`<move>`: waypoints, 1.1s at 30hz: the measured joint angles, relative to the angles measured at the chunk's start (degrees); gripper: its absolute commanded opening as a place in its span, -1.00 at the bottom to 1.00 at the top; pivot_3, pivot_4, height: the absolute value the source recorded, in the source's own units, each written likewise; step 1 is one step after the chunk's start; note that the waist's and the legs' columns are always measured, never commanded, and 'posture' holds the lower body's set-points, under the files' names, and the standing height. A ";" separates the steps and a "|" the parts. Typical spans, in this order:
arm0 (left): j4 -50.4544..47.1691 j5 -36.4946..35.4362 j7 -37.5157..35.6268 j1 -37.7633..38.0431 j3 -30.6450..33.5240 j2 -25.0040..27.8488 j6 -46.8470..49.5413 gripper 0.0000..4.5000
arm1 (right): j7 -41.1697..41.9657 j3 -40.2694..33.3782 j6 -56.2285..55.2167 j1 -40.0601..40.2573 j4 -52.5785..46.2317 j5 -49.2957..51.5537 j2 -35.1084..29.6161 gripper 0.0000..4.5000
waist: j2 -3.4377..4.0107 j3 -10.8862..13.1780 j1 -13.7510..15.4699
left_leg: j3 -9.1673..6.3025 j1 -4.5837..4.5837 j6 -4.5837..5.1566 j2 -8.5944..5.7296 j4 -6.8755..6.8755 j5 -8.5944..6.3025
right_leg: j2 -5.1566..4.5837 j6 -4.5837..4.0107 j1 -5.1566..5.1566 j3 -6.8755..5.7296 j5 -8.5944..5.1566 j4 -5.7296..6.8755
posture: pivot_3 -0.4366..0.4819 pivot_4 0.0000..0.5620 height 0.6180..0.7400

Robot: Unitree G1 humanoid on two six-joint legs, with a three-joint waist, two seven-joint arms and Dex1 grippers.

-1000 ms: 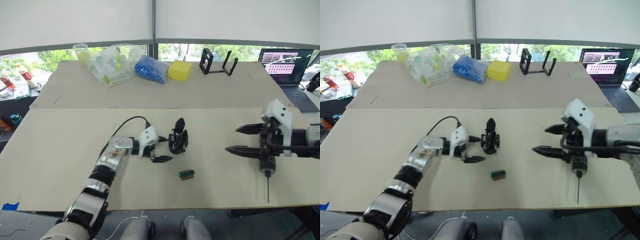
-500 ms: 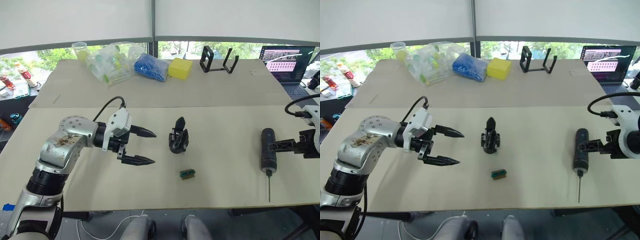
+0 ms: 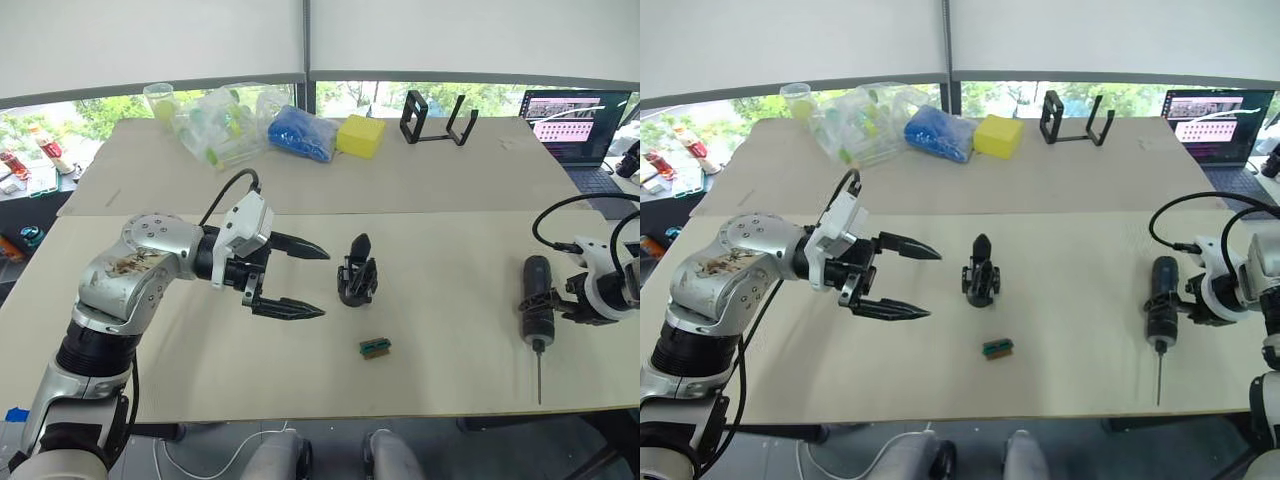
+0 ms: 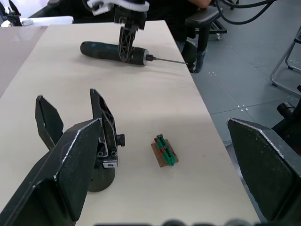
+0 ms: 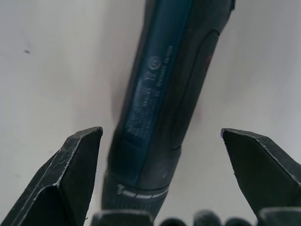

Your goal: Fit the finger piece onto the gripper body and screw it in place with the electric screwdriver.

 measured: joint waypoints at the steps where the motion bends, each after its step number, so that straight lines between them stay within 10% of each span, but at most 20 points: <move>1: 0.01 -0.02 -0.08 0.00 0.02 0.33 -0.02 1.00 | 0.77 0.68 -0.55 -0.06 0.27 -0.25 0.43 0.64 | 0.00 0.00 -0.03 | 0.00 0.02 0.00 0.01 0.02 0.00 | 0.02 0.00 0.01 -0.01 0.00 0.03 | -0.05 -0.47 1.00; 6: 0.26 0.04 0.36 -0.07 0.07 1.46 -0.34 1.00 | 4.88 4.53 -6.04 -1.87 1.71 -3.45 1.65 -0.10 | 0.01 0.00 -0.13 | 0.00 0.03 0.00 0.00 0.16 0.00 | 0.10 0.01 0.05 -0.06 0.01 0.08 | -0.05 -0.47 1.00; 20: -2.05 -0.09 2.72 1.34 0.30 3.15 -0.46 1.00 | 27.36 13.99 -41.97 -5.56 -0.31 -18.82 3.73 -0.11 | 0.50 0.50 -0.17 | 0.11 -0.04 0.00 -0.05 0.27 0.00 | 0.20 0.10 -0.19 -0.10 0.05 0.67 | -0.05 -0.47 1.00; 26: -3.22 0.02 2.66 3.61 0.25 3.80 -0.77 1.00 | 32.41 14.92 -52.71 -5.45 3.25 -25.25 3.00 0.90 | 0.50 0.56 0.06 | 0.14 -0.29 -0.02 -0.12 0.37 0.01 | 0.20 0.10 -0.52 -0.08 0.05 0.73 | -0.05 -0.47 1.00; 33: -3.60 1.35 1.96 3.65 -0.59 3.82 -3.28 1.00 | 38.66 15.50 -52.29 -8.54 6.40 -31.49 3.31 0.90 | 0.49 0.57 -0.14 | 0.15 -0.27 -0.17 -0.07 0.39 0.12 | 0.26 0.08 -0.55 -0.06 0.04 0.78 | -0.05 -0.47 1.00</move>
